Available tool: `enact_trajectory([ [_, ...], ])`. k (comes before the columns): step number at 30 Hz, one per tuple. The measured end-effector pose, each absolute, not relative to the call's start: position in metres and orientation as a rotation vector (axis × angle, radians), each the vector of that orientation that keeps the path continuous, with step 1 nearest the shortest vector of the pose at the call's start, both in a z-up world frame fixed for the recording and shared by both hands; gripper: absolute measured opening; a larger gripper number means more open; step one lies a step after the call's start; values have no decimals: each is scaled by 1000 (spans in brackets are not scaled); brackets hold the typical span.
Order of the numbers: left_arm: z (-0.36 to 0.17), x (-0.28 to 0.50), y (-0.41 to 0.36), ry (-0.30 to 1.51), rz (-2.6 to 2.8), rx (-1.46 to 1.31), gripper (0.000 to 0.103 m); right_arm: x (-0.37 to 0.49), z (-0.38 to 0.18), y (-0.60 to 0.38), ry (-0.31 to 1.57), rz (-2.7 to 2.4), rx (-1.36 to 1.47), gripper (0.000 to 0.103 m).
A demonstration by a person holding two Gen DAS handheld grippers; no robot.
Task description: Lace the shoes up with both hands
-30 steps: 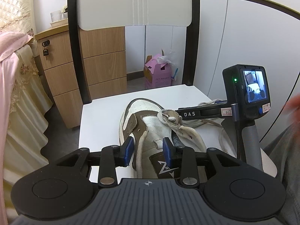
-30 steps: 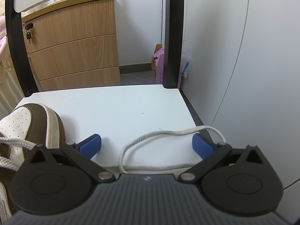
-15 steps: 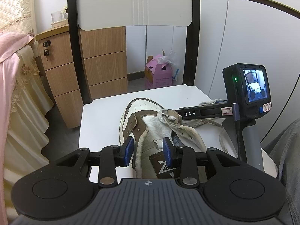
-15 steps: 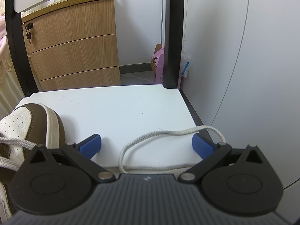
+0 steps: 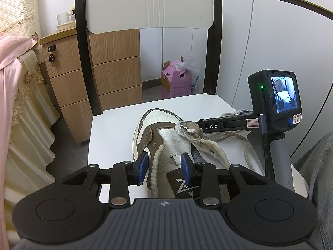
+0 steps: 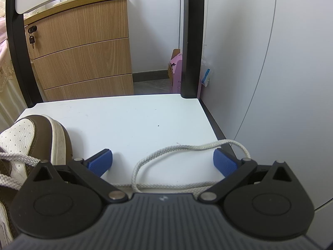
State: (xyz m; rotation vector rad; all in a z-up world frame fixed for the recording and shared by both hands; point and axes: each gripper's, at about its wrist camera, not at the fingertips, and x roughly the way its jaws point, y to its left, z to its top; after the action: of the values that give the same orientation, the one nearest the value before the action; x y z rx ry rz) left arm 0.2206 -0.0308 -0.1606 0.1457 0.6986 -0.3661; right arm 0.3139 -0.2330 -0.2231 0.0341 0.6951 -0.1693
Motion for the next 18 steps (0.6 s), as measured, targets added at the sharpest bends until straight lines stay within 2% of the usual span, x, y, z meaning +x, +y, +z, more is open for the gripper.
enact_trajectory([
  [18,-162,224,-26,721,-364,137,38,314,-223,-233,695,-169,34,103],
])
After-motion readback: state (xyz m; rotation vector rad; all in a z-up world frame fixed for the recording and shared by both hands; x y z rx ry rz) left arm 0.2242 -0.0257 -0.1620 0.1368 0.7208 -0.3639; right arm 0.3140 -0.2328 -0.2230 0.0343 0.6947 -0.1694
